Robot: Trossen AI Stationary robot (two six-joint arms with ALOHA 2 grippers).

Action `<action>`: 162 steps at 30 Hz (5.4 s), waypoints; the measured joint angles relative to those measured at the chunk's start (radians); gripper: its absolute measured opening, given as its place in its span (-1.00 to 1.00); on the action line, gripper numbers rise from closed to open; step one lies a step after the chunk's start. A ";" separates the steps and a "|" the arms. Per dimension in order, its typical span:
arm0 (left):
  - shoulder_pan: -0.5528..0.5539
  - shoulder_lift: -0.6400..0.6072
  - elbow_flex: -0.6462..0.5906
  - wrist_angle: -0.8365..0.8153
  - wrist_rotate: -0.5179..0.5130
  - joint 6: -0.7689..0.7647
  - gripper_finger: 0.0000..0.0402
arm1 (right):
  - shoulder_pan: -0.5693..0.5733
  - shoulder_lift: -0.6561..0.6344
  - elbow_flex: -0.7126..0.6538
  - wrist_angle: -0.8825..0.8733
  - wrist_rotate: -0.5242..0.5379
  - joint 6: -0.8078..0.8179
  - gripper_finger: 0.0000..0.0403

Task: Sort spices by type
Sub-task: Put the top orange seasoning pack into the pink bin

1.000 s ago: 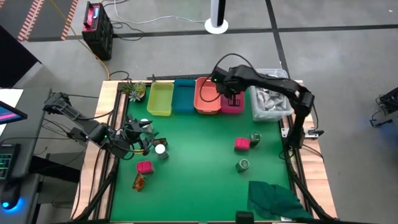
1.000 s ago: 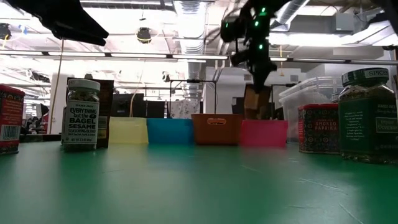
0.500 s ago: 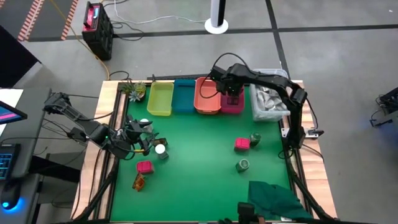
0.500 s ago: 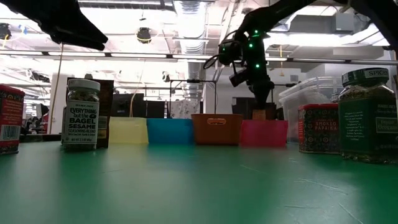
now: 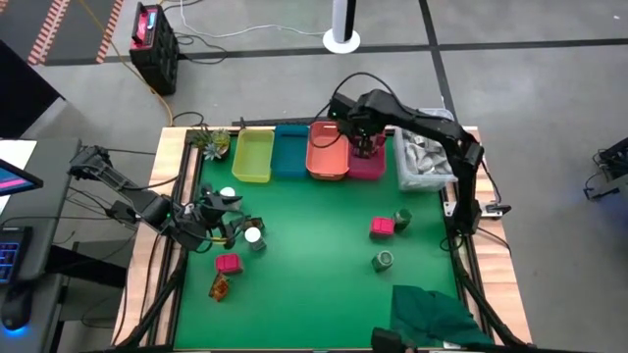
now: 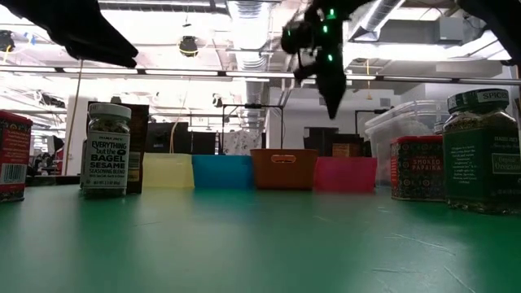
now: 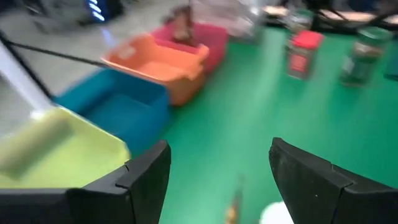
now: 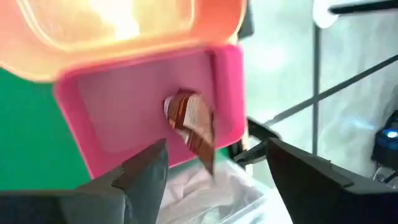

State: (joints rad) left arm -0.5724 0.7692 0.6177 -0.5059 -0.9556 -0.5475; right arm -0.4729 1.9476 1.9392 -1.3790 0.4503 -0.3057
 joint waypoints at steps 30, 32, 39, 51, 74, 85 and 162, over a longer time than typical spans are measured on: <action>0.031 0.003 -0.084 -0.195 0.173 -0.113 0.07 | 0.476 -0.071 0.032 0.327 -0.194 0.064 0.50; 0.031 0.003 -0.089 -0.197 0.173 -0.114 -0.05 | 0.484 -0.071 0.032 0.328 -0.194 0.072 0.50; 0.031 0.003 -0.099 -0.189 0.174 -0.080 -0.54 | 0.500 -0.071 0.032 0.329 -0.194 0.103 0.50; 0.031 0.003 -0.099 -0.148 0.165 0.016 -0.99 | 0.520 -0.061 -0.057 0.638 -0.339 0.090 0.50; 0.173 0.191 -0.099 0.452 0.110 0.350 -1.00 | 0.528 -0.060 -0.208 0.962 -0.422 0.105 0.50; 0.173 0.247 -0.099 0.677 0.126 0.420 -1.00 | 0.531 -0.060 -0.308 1.053 -0.422 0.098 0.50; 0.113 0.245 -0.078 0.704 0.166 0.367 -0.07 | 0.148 -0.559 -1.134 1.410 0.125 0.360 -0.91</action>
State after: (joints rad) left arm -0.4595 1.0138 0.5392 0.1976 -0.7898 -0.1802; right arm -0.3244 1.3886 0.8055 0.0311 0.5751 0.0546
